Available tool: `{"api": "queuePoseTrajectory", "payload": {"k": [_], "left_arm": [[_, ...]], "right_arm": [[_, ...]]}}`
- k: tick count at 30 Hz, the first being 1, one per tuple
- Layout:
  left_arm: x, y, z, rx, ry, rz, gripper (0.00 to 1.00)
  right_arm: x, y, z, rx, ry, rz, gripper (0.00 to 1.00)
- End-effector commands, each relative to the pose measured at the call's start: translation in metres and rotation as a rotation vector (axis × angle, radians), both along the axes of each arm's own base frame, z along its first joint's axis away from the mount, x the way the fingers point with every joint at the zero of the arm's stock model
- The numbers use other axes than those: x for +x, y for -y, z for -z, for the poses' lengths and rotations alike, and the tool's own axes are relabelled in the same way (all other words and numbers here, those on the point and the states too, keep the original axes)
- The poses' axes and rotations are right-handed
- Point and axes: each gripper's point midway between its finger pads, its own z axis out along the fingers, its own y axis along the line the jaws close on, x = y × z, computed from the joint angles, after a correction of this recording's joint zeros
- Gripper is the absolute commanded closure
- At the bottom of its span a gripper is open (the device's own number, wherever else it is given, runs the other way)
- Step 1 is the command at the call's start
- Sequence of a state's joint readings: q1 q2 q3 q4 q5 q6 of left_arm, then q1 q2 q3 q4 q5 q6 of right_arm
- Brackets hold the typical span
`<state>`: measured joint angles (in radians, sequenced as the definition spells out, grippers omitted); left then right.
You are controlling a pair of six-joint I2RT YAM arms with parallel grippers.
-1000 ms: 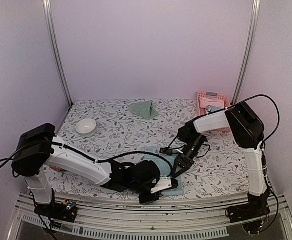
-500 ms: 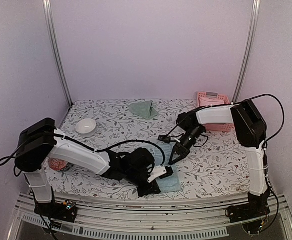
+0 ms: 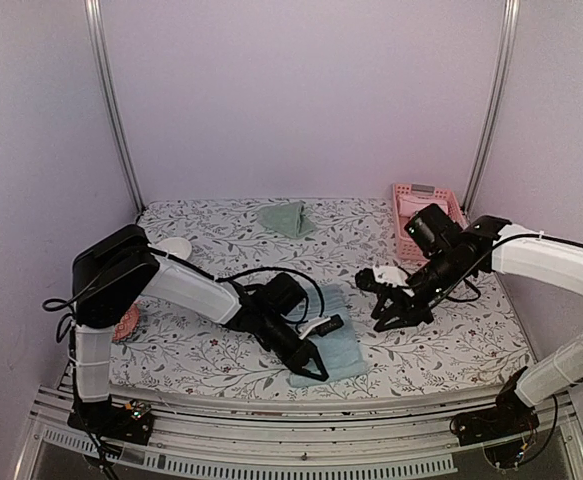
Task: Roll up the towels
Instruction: Roll the towel from the center of the board.
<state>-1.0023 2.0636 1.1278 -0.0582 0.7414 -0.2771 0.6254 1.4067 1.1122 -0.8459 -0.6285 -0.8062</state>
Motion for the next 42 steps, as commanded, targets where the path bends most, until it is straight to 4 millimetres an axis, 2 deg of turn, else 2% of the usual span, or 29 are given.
{"api": "queuePoseTrajectory", "payload": {"k": [1,5,11,15,22,30,33,37,41,42], "left_arm": [[-0.002,-0.018,0.027,0.124,-0.266,-0.080,1.00],[0.001,-0.020,0.032,0.143,-0.312,-0.109,1.00],[0.001,-0.023,0.035,0.156,-0.324,-0.128,1.00],[0.000,-0.023,0.034,0.139,-0.340,-0.135,1.00],[0.003,-0.025,0.036,0.144,-0.343,-0.145,1.00],[0.005,-0.026,0.035,0.137,-0.336,-0.145,1.00],[0.008,-0.026,0.031,0.129,-0.323,-0.144,0.99],[0.020,-0.027,0.015,0.109,-0.206,-0.140,0.82],[0.040,-0.036,-0.003,0.105,-0.022,-0.185,0.71],[0.045,-0.039,-0.016,0.088,0.036,-0.201,0.68]], "right_arm": [[-0.023,-0.007,0.055,-0.144,0.169,-0.092,0.72],[-0.032,-0.020,0.081,-0.200,0.271,-0.107,0.70],[-0.041,-0.042,0.096,-0.196,0.324,-0.150,0.62],[-0.048,-0.053,0.110,-0.207,0.340,-0.209,0.61],[-0.053,-0.067,0.122,-0.219,0.358,-0.255,0.65],[-0.054,-0.066,0.145,-0.268,0.343,-0.279,0.71],[-0.056,-0.063,0.154,-0.291,0.329,-0.286,0.82],[-0.062,-0.057,0.163,-0.321,0.293,-0.304,0.96],[-0.084,-0.059,0.152,-0.289,0.119,-0.340,0.97],[-0.090,-0.060,0.146,-0.277,0.048,-0.344,0.97]]}}
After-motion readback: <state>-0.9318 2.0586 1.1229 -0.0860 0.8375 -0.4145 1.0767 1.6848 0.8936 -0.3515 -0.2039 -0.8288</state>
